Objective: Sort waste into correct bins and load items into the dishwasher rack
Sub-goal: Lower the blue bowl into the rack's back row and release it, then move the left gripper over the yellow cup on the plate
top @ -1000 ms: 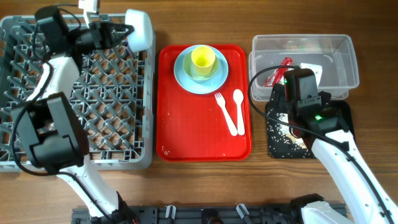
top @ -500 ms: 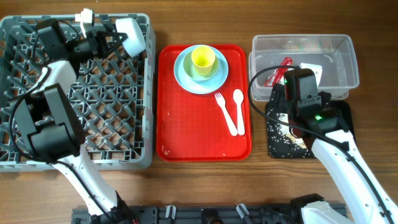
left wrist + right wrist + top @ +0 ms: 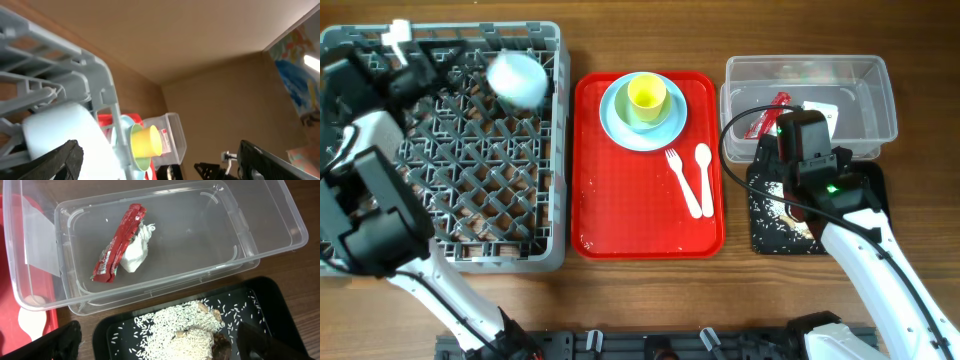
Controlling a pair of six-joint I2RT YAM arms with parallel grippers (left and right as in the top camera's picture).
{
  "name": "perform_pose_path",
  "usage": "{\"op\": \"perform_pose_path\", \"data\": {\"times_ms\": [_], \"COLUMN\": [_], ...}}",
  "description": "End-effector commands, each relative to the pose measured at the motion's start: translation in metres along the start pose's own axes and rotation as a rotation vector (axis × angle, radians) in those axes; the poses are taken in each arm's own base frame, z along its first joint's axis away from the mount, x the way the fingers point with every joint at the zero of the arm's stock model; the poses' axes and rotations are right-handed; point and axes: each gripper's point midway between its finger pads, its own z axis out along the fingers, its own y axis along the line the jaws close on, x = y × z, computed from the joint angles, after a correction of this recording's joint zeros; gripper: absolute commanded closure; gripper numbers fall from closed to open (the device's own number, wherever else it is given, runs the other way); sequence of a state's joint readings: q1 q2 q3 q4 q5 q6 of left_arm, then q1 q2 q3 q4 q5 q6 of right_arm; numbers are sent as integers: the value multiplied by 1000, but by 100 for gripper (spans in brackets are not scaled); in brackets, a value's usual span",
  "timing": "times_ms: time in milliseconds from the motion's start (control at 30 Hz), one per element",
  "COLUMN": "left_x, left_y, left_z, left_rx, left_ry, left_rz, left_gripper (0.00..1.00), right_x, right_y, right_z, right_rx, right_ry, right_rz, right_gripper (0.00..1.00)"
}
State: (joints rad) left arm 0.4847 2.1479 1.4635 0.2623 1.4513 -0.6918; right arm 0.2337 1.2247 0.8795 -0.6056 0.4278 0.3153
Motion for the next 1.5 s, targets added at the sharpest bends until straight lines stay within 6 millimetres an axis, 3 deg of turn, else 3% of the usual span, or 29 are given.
{"op": "perform_pose_path", "data": {"times_ms": [0, 100, 233, 400, 500, 567, 633, 700, 867, 1133, 1167, 1200, 1233, 1333, 1467], "left_x": [-6, 5, 30, 69, 87, 103, 121, 140, 157, 162, 163, 165, 170, 181, 181], "left_y": [-82, -97, -100, -110, -97, -71, -36, -17, -37, -36, -35, -34, -34, -36, -32], "left_z": [4, 21, 55, 126, 164, 184, 189, 192, 217, 213, 212, 211, 211, 217, 217], "left_rx": [37, 53, 75, 39, -100, -285, -546, -750, -745, -769, -775, -779, -786, -790, -879], "left_ry": [19, 58, 143, 216, 183, 146, 113, 105, 134, 167, 173, 179, 191, 212, 167], "left_rz": [152, 136, 49, 29, -8, 4, 52, 138, 233, 245, 240, 235, 224, 235, 298], "left_gripper": [0, 0, 0, 1, 1, 1, 0, 0, 1, 2, 35, 56, 68, 72, 84], "right_x": [-5, -5, -5, -5, -5, -5, -5, -5, -5, -5, -5, -5, -5, -5, -5], "right_y": [-3, -3, -3, -3, -3, -3, -3, -3, -3, -3, -3, -3, -3, -3, -3], "right_z": [-1, -1, -1, -1, -1, -1, -1, -1, -1, -1, -1, -1, -1, -1, -1], "right_rx": [14, 14, 14, 14, 14, 14, 14, 14, 14, 14, 14, 14, 14, 14, 14], "right_ry": [-13, -13, -13, -13, -13, -13, -13, -13, -13, -13, -13, -13, -13, -14, -13], "right_rz": [5, 5, 5, 5, 5, 5, 5, 5, 5, 5, 5, 5, 5, 5, 5], "right_gripper": [0, 0, 0, 0, 0, 0, 1, 0, 0, 0, 0, 0, 0, 0, 0]}}
